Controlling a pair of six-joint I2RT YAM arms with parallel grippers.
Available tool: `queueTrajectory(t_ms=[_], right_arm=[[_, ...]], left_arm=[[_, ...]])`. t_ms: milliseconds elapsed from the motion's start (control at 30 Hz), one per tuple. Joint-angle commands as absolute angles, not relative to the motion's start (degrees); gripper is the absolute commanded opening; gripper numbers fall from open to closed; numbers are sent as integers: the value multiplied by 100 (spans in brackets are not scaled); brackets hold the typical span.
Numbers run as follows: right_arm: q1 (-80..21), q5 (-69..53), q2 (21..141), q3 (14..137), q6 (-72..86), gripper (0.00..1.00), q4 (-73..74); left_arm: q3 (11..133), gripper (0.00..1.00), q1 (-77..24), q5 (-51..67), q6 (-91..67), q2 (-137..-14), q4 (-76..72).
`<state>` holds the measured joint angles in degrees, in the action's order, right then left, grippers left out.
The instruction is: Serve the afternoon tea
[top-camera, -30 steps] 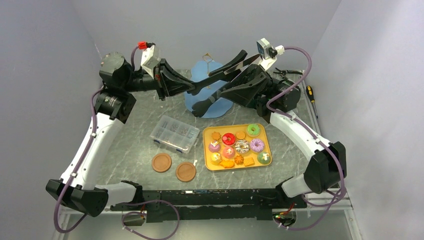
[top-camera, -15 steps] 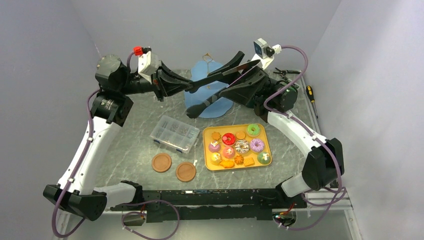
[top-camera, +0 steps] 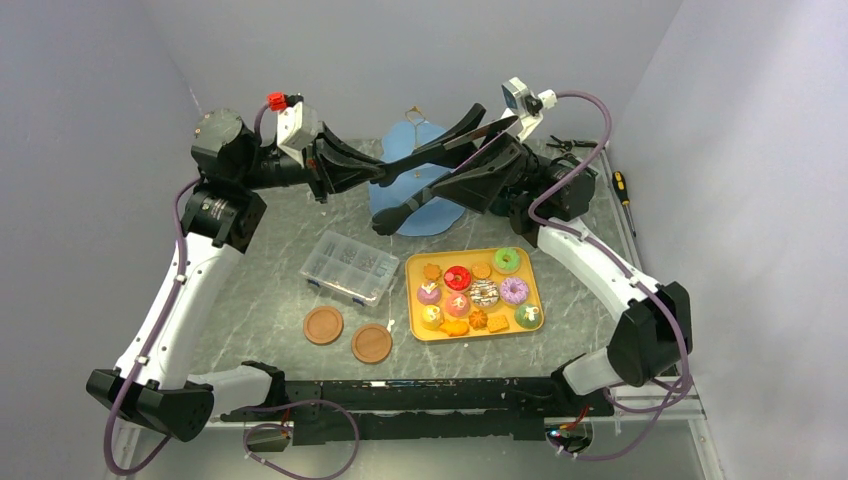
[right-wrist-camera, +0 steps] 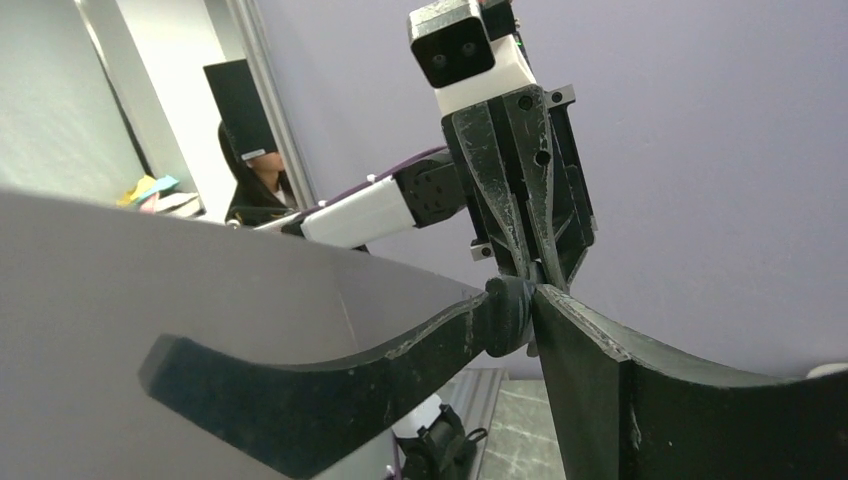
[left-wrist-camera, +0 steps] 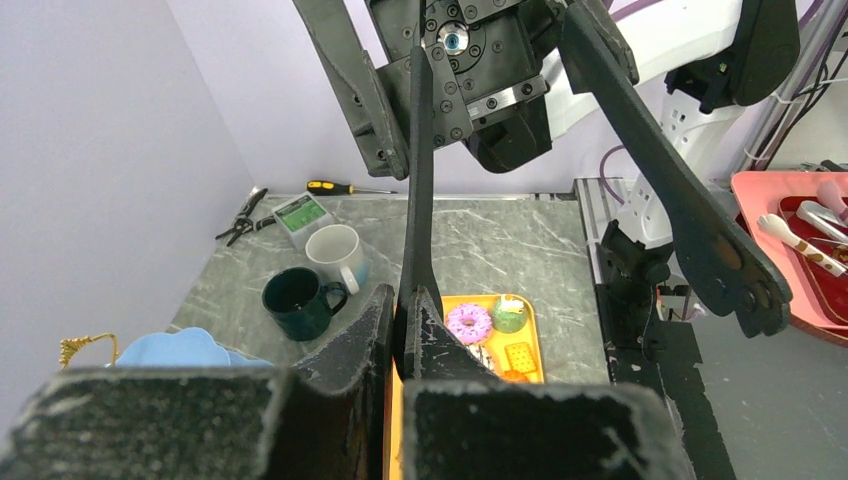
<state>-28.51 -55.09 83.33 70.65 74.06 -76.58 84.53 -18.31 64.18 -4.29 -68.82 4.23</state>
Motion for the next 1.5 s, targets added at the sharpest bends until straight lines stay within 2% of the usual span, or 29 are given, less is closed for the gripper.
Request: queueTrajectory(t_ms=[0,267,400,500,933,1100,1133,1167,1200,1300,1367,1467], right_arm=[[-2880,-5751,7937,7242,6814,90,-7306],[-2868,-5593,7964,7227,6765,84,-7343],[-2896,-5396,8109,7184,7099,90,-7816],[-2961,-5262,8112,7080,6976,91,-7776],[-3040,-5238,7658,6891,5915,78,-6325],[-2919,-5290,7579,6913,5986,74,-6337],[-2910,-5295,7595,6935,6034,73,-6383],[-2895,-5300,7602,6949,6055,72,-6412],[-2877,-5300,7591,6944,6047,72,-6407],[-2808,-5298,7473,6881,5796,72,-6056],[-2751,-5308,7275,6820,5355,72,-5554],[-2725,-5177,6904,6741,4285,72,-4287]], left_arm=[[8589,3,-1839,6520,-597,-6868,464],[8558,3,-1844,6530,-553,-6874,516],[8480,3,-1857,6454,-418,-6856,595],[8411,3,-1886,6386,-384,-6840,587],[8427,3,-1925,6231,-312,-6830,547],[8431,3,-1926,6233,-255,-6829,636],[8436,5,-1929,6228,-257,-6829,641],[8438,15,-1925,6216,-263,-6829,638],[8450,32,-1925,6206,-257,-6829,664],[8486,55,-1925,6135,-155,-6798,836],[8507,63,-1925,6037,-74,-6765,1025],[8488,69,-1916,5881,339,-6681,1421]])
